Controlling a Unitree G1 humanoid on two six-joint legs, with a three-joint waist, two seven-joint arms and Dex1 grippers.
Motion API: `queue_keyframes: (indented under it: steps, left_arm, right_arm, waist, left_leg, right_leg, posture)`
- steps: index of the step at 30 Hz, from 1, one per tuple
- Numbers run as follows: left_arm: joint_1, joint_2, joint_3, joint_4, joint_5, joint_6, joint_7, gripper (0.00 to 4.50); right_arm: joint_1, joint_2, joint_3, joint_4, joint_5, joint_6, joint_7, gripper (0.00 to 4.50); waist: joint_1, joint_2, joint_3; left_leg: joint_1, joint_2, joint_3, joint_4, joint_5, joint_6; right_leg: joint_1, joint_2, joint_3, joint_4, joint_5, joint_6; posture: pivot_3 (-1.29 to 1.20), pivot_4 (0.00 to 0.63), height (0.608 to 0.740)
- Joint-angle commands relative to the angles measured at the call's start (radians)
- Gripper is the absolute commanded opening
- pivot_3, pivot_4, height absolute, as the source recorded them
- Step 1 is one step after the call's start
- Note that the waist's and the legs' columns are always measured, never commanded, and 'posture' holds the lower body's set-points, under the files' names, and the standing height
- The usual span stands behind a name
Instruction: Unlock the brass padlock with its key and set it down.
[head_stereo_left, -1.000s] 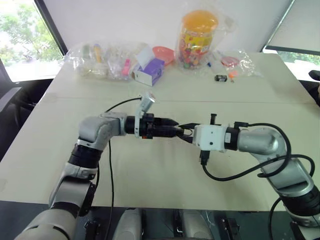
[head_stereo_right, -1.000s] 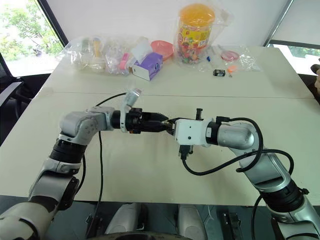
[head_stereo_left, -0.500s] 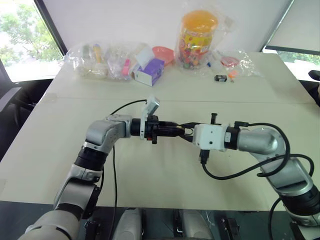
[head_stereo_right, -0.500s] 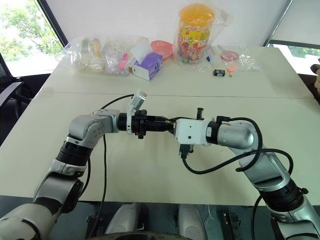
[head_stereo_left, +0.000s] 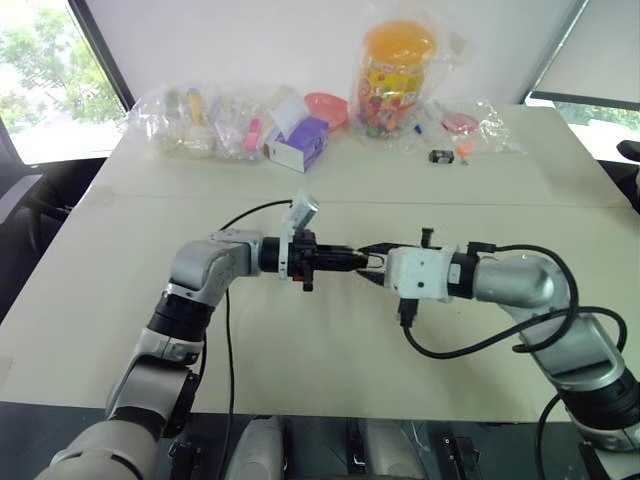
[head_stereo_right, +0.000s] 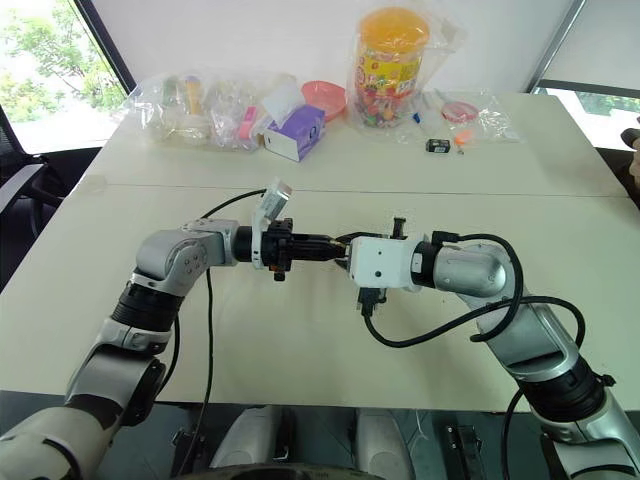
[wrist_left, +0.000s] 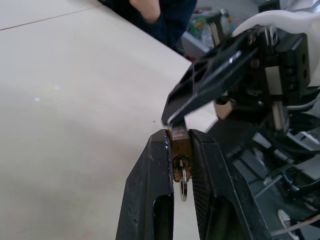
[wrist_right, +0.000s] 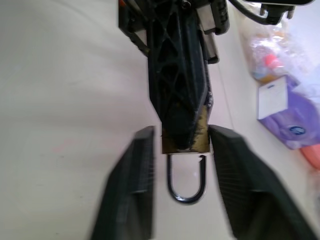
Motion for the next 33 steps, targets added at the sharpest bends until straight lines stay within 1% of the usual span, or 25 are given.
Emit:
queue_keyframes:
  steps: [1, 2, 3, 5, 6, 9, 14, 15, 20, 25, 33]
  left_arm:
    - [-0.016, 0.014, 0.002, -0.027, 0.01, -0.031, -0.02, 0.0]
    - [-0.015, 0.02, -0.002, -0.026, 0.018, -0.04, -0.027, 0.0]
    - [-0.013, 0.024, -0.004, -0.024, 0.022, -0.047, -0.032, 0.0]
    - [-0.01, 0.034, -0.013, -0.019, 0.034, -0.065, -0.044, 0.0]
    - [-0.01, 0.036, -0.016, -0.018, 0.037, -0.07, -0.048, 0.0]
    - [-0.008, 0.031, -0.016, -0.016, 0.04, -0.077, -0.056, 0.0]
    - [-0.014, 0.019, -0.016, -0.013, 0.037, -0.08, -0.061, 0.0]
    - [-0.014, 0.018, -0.015, -0.014, 0.035, -0.079, -0.061, 0.0]
    - [-0.019, 0.008, -0.001, -0.027, 0.012, -0.058, -0.063, 0.0]
    - [-0.034, 0.008, 0.04, -0.044, -0.058, 0.015, -0.065, 0.0]
    - [-0.025, 0.03, 0.049, -0.088, -0.079, 0.048, -0.073, 0.0]
  right_arm:
    - [0.013, -0.038, -0.057, -0.046, 0.038, 0.029, 0.022, 3.64]
    - [0.019, -0.049, -0.078, -0.049, 0.058, 0.052, 0.03, 4.17]
    - [0.022, -0.058, -0.099, -0.051, 0.079, 0.07, 0.036, 4.44]
    - [0.026, -0.059, -0.15, -0.066, 0.151, 0.128, 0.044, 4.44]
    - [0.026, -0.048, -0.174, -0.076, 0.189, 0.154, 0.041, 4.26]
    - [0.027, -0.019, -0.205, -0.102, 0.273, 0.232, 0.021, 2.88]
    - [0.016, 0.038, -0.186, -0.119, 0.335, 0.319, -0.05, 0.23]
    - [0.013, 0.048, -0.183, -0.122, 0.345, 0.33, -0.062, 0.04]
    - [0.015, 0.069, -0.147, -0.113, 0.347, 0.333, -0.103, 0.04]
    - [0.049, 0.066, -0.126, -0.047, 0.315, 0.276, -0.125, 0.04]
    - [0.096, 0.052, -0.116, 0.047, 0.279, 0.175, -0.127, 0.04]
  waist:
    - [0.001, 0.0, 0.0]
    - [0.002, 0.0, 0.0]
    - [0.003, 0.0, 0.0]
    - [0.003, 0.0, 0.0]
    - [0.003, 0.0, 0.0]
    - [0.003, 0.0, 0.0]
    - [0.002, 0.0, 0.0]
    - [0.002, 0.0, 0.0]
    - [0.002, 0.0, 0.0]
    - [0.002, 0.0, 0.0]
    - [0.002, 0.0, 0.0]
  left_leg:
    - [0.0, 0.0, 0.0, 0.0, 0.0, 0.0]
    - [0.0, 0.0, 0.0, 0.0, 0.0, 0.0]
    - [0.0, 0.0, 0.0, 0.0, 0.0, 0.0]
    - [0.0, 0.0, 0.0, 0.0, 0.0, 0.0]
    - [0.0, 0.0, 0.0, 0.0, 0.0, 0.0]
    - [0.0, 0.0, 0.0, 0.0, 0.0, 0.0]
    - [0.0, 0.0, 0.0, 0.0, 0.0, 0.0]
    - [0.0, 0.0, 0.0, 0.0, 0.0, 0.0]
    - [0.0, 0.0, 0.0, 0.0, 0.0, 0.0]
    - [0.0, 0.0, 0.0, 0.0, 0.0, 0.0]
    - [0.0, 0.0, 0.0, 0.0, 0.0, 0.0]
  right_leg:
    - [0.0, 0.0, 0.0, 0.0, 0.0, 0.0]
    - [0.0, 0.0, 0.0, 0.0, 0.0, 0.0]
    - [0.0, 0.0, 0.0, 0.0, 0.0, 0.0]
    - [0.0, 0.0, 0.0, 0.0, 0.0, 0.0]
    - [0.0, 0.0, 0.0, 0.0, 0.0, 0.0]
    - [0.0, 0.0, 0.0, 0.0, 0.0, 0.0]
    - [0.0, 0.0, 0.0, 0.0, 0.0, 0.0]
    - [0.0, 0.0, 0.0, 0.0, 0.0, 0.0]
    - [0.0, 0.0, 0.0, 0.0, 0.0, 0.0]
    - [0.0, 0.0, 0.0, 0.0, 0.0, 0.0]
    - [0.0, 0.0, 0.0, 0.0, 0.0, 0.0]
  posture:
    - [0.0, 0.15, 0.74]
    - [0.0, 0.15, 0.74]
    - [0.0, 0.15, 0.74]
    - [0.0, 0.15, 0.74]
    - [0.0, 0.15, 0.74]
    - [0.0, 0.15, 0.74]
    - [0.0, 0.15, 0.74]
    - [0.0, 0.15, 0.74]
    - [0.0, 0.15, 0.74]
    - [0.0, 0.15, 0.74]
    - [0.0, 0.15, 0.74]
